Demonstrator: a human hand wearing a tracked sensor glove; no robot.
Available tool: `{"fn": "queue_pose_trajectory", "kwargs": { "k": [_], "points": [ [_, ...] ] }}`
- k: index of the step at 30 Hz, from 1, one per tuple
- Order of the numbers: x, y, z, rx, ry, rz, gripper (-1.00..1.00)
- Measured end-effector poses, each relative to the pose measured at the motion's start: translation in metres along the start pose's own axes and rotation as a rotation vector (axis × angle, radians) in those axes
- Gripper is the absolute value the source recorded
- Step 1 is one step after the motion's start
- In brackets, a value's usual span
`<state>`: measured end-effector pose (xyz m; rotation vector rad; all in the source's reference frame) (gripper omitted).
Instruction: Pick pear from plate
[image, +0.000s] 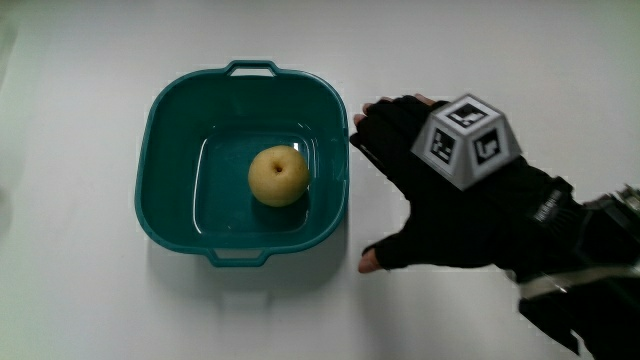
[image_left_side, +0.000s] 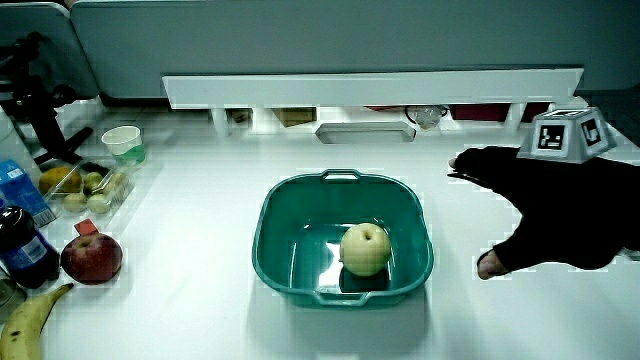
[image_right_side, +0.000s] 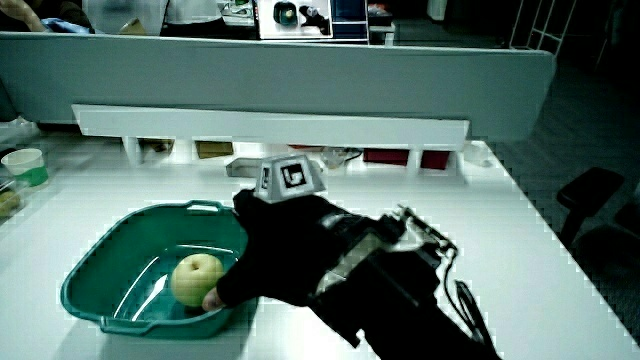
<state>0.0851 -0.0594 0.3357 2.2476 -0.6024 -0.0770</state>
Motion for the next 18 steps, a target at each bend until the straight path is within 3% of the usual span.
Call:
{"fn": "queue_pose_trajectory", "kwargs": {
  "k": [2,4,7,8,9,10,11,12,13,14,15,18],
  "points": [
    [-0.006,0.007,0.0,-0.067,0.027,0.078,0.0],
    [-0.008,0.016,0.001,-0.01,-0.01,-0.01,0.0],
    [-0.016,0.028,0.002,-0.022,-0.016,0.013,0.0],
    [-0.018,0.032,0.002,-0.061,0.001,0.052,0.0],
    [-0.019,0.035,0.002,-0.04,0.002,0.044,0.0],
    [-0.021,0.038,0.003,-0.069,0.026,0.073,0.0],
    [-0.021,0.043,0.002,-0.056,0.019,0.066,0.0],
    [-0.018,0.052,-0.003,-0.049,0.007,0.01,0.0],
    [-0.022,0.053,0.0,-0.089,0.034,0.065,0.0],
    [-0.025,0.053,0.003,-0.091,0.044,0.085,0.0],
    [-0.025,0.057,0.002,-0.078,0.037,0.082,0.0],
    [-0.027,0.068,0.002,-0.113,0.071,0.083,0.0]
  ]
}}
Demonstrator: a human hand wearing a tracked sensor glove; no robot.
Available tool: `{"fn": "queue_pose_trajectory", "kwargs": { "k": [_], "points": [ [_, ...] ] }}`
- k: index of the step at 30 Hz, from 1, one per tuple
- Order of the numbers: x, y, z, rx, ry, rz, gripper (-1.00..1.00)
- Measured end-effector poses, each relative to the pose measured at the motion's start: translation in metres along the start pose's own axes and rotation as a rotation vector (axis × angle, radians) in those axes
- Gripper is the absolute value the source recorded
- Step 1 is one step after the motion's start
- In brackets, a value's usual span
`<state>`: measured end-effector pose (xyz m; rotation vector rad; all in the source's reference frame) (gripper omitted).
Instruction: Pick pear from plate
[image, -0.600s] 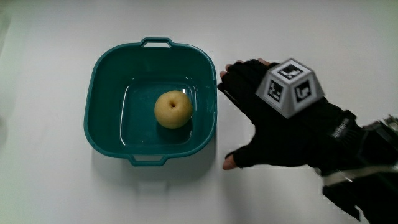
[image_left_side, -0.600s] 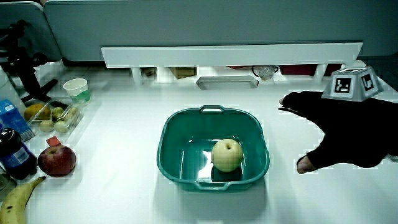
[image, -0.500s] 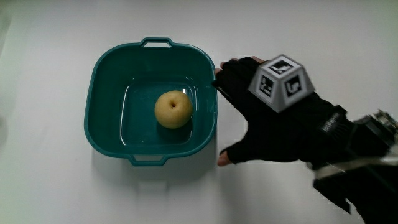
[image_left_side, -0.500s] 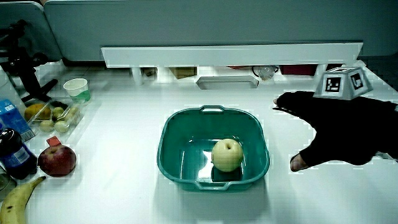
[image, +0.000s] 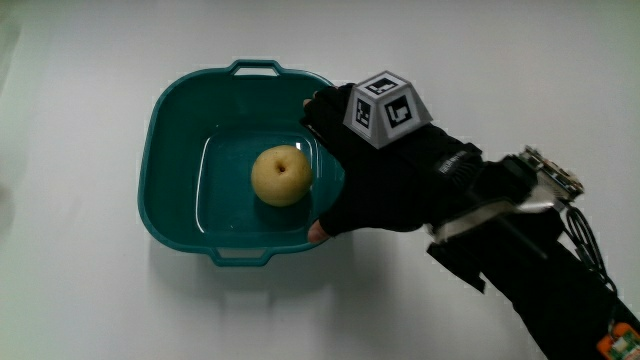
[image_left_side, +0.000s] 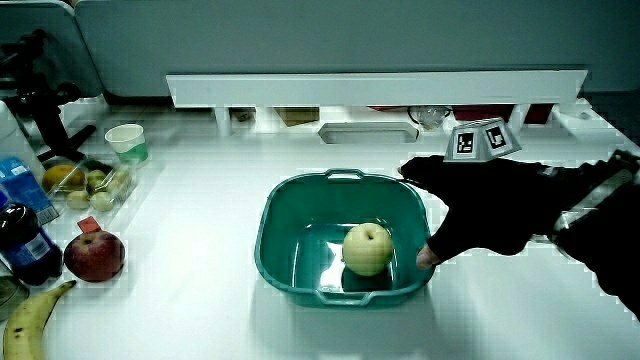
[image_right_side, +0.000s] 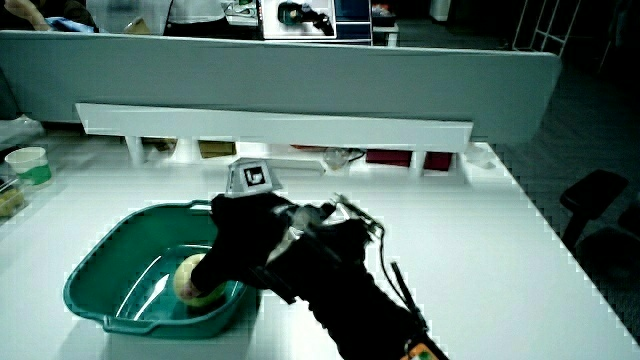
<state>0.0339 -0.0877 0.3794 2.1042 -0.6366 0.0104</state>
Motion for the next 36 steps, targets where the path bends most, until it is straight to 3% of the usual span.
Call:
{"fn": "queue_pose_trajectory", "kwargs": {
  "k": [5,11,17,20,23,25,27,29,36],
  "points": [
    [-0.009,0.013,0.001,-0.009,-0.005,0.018,0.0],
    [-0.007,0.037,-0.011,-0.056,-0.001,-0.008,0.0],
    [-0.006,0.052,-0.018,-0.071,0.01,-0.032,0.0],
    [-0.008,0.054,-0.019,-0.067,0.011,-0.01,0.0],
    [-0.006,0.064,-0.026,-0.1,0.001,-0.044,0.0],
    [-0.008,0.065,-0.026,-0.087,0.007,-0.029,0.0],
    [-0.009,0.068,-0.03,-0.114,0.004,-0.028,0.0],
    [-0.009,0.072,-0.031,-0.116,-0.012,-0.058,0.0],
    [-0.014,0.076,-0.031,-0.085,-0.027,-0.064,0.0]
  ]
}}
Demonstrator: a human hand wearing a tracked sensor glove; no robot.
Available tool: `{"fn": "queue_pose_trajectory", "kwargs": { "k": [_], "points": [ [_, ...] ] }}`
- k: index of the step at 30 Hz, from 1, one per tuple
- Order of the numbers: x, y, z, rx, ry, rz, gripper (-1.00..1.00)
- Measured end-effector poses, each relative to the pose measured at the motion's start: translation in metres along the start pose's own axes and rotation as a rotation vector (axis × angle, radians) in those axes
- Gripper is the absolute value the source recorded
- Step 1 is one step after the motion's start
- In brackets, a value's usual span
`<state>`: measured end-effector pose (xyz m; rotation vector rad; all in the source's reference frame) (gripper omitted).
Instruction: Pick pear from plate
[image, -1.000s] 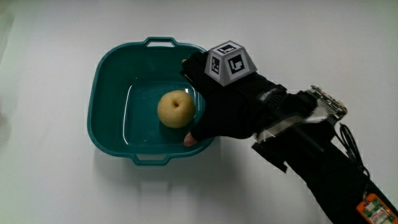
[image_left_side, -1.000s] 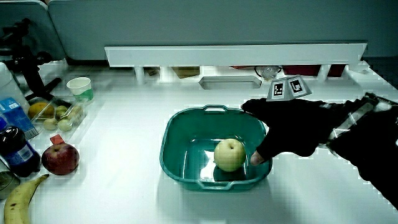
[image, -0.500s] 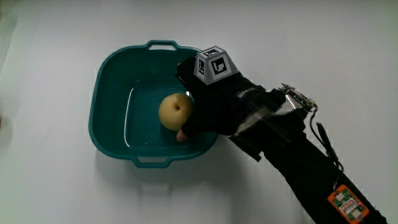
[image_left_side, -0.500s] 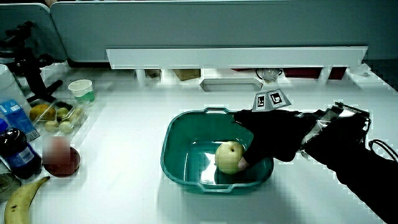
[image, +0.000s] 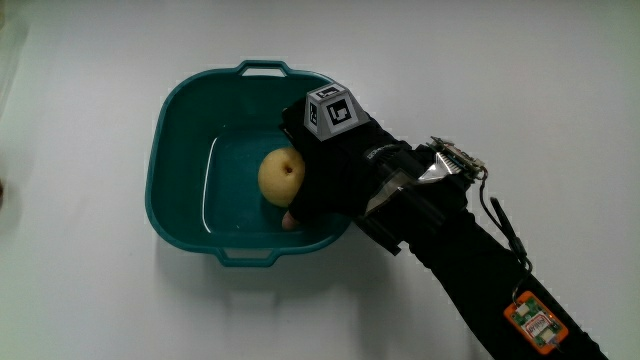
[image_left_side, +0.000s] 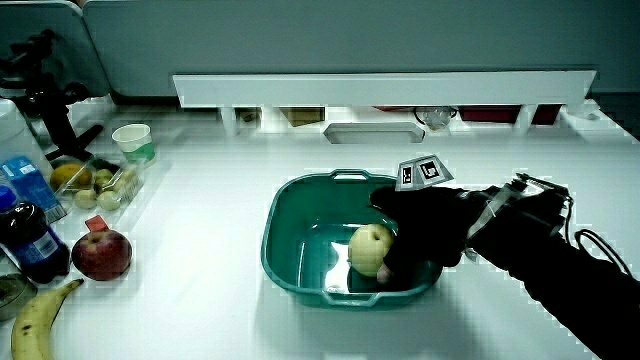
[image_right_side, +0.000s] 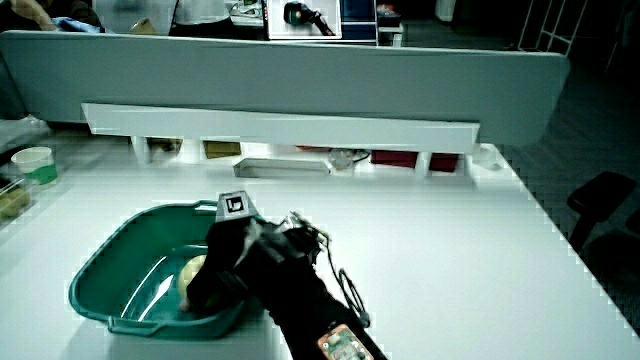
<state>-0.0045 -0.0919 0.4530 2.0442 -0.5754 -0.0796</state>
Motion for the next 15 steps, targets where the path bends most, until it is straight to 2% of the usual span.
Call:
{"fn": "queue_pose_trajectory", "kwargs": {
  "k": [2,3,6,7,8,10,12,13,14,15],
  "points": [
    [-0.0022,0.0015,-0.0015,-0.023,0.001,0.017,0.0],
    [-0.0021,0.0035,-0.003,-0.023,-0.012,-0.008,0.0],
    [-0.0035,0.0043,-0.0051,-0.028,-0.005,0.016,0.0],
    [-0.003,0.0056,-0.006,-0.018,-0.012,-0.006,0.0],
    [-0.0035,0.0052,-0.0062,-0.012,-0.011,0.01,0.0],
    [-0.0021,0.0073,-0.0084,-0.023,-0.003,0.0,0.0],
    [-0.0012,0.0086,-0.0086,-0.009,-0.002,0.005,0.0],
    [-0.0022,0.0064,-0.0068,-0.013,0.007,0.032,0.0],
    [-0.0019,0.007,-0.0069,-0.013,0.007,0.035,0.0],
    [-0.0018,0.0056,-0.0058,0.008,0.0,0.027,0.0]
  ]
}}
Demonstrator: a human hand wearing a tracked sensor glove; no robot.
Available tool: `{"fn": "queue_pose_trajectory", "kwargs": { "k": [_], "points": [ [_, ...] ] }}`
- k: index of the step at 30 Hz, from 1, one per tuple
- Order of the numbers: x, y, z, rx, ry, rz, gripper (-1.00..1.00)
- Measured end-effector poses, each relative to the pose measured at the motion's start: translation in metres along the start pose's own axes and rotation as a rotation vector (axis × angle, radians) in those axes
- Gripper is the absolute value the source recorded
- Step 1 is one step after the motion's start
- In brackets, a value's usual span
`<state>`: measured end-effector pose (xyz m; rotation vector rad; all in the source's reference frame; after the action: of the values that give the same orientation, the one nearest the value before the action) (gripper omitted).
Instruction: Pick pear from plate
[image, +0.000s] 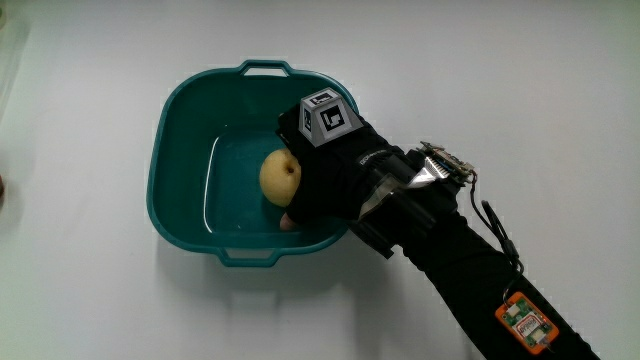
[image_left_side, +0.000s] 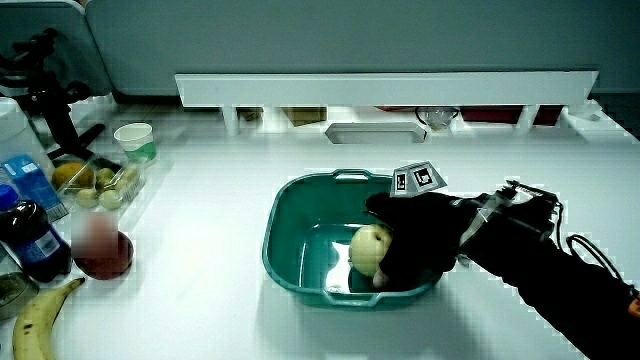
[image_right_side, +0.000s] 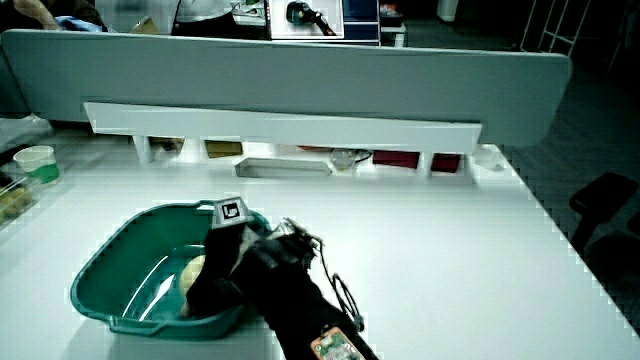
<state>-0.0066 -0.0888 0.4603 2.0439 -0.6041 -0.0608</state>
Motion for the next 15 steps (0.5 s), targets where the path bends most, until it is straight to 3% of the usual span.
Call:
{"fn": "queue_pose_trajectory", "kwargs": {
  "k": [15],
  "points": [
    [-0.0017,-0.0024,0.0038,0.074,0.004,0.029,0.54]
  ]
}}
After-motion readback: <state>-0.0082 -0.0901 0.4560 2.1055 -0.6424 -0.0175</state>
